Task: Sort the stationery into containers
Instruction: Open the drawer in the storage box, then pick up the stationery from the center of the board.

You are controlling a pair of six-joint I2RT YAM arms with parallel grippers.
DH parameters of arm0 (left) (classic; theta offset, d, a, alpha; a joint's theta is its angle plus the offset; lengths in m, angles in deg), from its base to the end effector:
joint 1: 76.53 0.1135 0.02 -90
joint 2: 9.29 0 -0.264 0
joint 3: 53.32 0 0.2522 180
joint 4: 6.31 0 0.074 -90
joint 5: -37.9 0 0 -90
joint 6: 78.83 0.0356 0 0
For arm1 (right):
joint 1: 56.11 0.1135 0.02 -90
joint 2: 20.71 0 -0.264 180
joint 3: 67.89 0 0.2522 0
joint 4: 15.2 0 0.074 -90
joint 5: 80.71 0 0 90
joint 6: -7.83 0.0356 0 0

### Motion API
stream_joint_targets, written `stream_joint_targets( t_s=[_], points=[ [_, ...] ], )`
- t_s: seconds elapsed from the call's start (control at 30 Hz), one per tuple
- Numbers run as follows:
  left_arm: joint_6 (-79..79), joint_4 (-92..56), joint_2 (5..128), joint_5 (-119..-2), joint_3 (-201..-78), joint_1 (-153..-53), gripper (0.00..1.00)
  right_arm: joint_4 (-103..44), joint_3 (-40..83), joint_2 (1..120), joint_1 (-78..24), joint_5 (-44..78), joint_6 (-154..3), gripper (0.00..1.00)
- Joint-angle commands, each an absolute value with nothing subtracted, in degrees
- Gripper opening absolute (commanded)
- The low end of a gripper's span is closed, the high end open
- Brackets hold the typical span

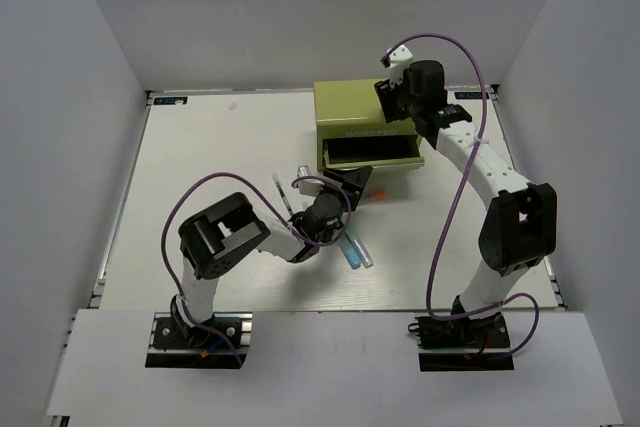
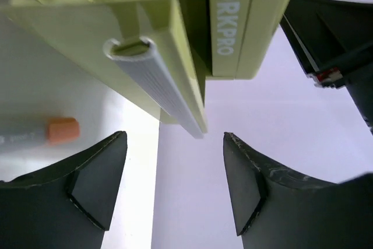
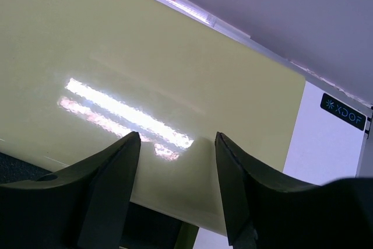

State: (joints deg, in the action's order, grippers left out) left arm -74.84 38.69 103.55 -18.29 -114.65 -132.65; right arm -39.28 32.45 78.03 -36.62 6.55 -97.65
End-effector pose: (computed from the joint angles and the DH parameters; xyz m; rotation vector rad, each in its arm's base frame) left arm 0.2296 -0.3064 0.1477 -0.9338 1.6096 -1.3388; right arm 0.3903 0.1363 0.3396 -0.5597 1.8812 -0.0010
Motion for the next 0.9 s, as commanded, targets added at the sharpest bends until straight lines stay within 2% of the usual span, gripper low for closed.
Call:
stream_joint_targets(
  t_s=[0.0,0.2,0.3,0.33,0.37,0.43,0.53,0.6,0.67,0.7,0.73,0.83,0.87],
  points=[
    [-74.2,36.0,98.2,-19.8,-114.4,-133.0,0.78,-45.5,31.6,78.6,-36.6,7.6,-97.8,0.62],
    [-72.4,36.0,94.2,-22.9,-111.7,-133.0,0.79,-45.2,29.8,76.0,-36.6,8.7,-98.2,0.66],
    [-70.1,31.7,88.1,-26.7,-109.7,-133.0,0.79,-45.3,28.0,73.4,-36.7,12.5,-100.4,0.69],
    [-70.1,29.5,86.1,-27.9,-108.3,-133.0,0.79,-45.5,27.0,71.2,-36.8,14.1,-101.8,0.74],
    [-70.1,23.7,81.2,-29.8,-107.5,-133.0,0.79,-46.0,26.2,70.1,-36.9,15.1,-102.7,0.76],
    [-69.0,17.3,75.0,-29.1,-104.4,-133.7,0.80,-45.8,22.0,65.0,-36.9,19.7,-107.1,0.90],
    [-66.3,5.6,61.1,-26.6,-100.0,-133.7,0.80,-44.6,15.7,57.9,-36.9,25.3,-111.2,0.90],
    [-66.3,-7.1,54.8,-25.1,-99.5,-132.7,0.85,-44.3,13.6,54.4,-37.0,29.2,-112.9,0.90],
    [-64.9,-15.2,47.8,-20.9,-100.0,-132.7,0.98,-44.6,10.2,50.2,-36.8,30.7,-114.8,0.85],
    [-64.9,-21.5,45.9,-19.9,-100.0,-132.7,1.00,-45.5,9.8,49.4,-36.7,34.3,-115.8,0.81],
    [-64.9,-23.2,44.3,-18.3,-100.0,-132.7,1.00,-46.7,7.8,46.5,-36.8,35.7,-116.5,0.63],
    [-62.1,-28.6,41.2,-17.7,-99.5,-132.2,1.00,-50.5,3.0,41.7,-36.4,43.1,-123.5,0.26],
    [-59.6,-29.6,41.2,-18.5,-101.2,-132.2,1.00,-52.8,2.1,41.2,-36.4,47.4,-126.4,0.24]
  ],
)
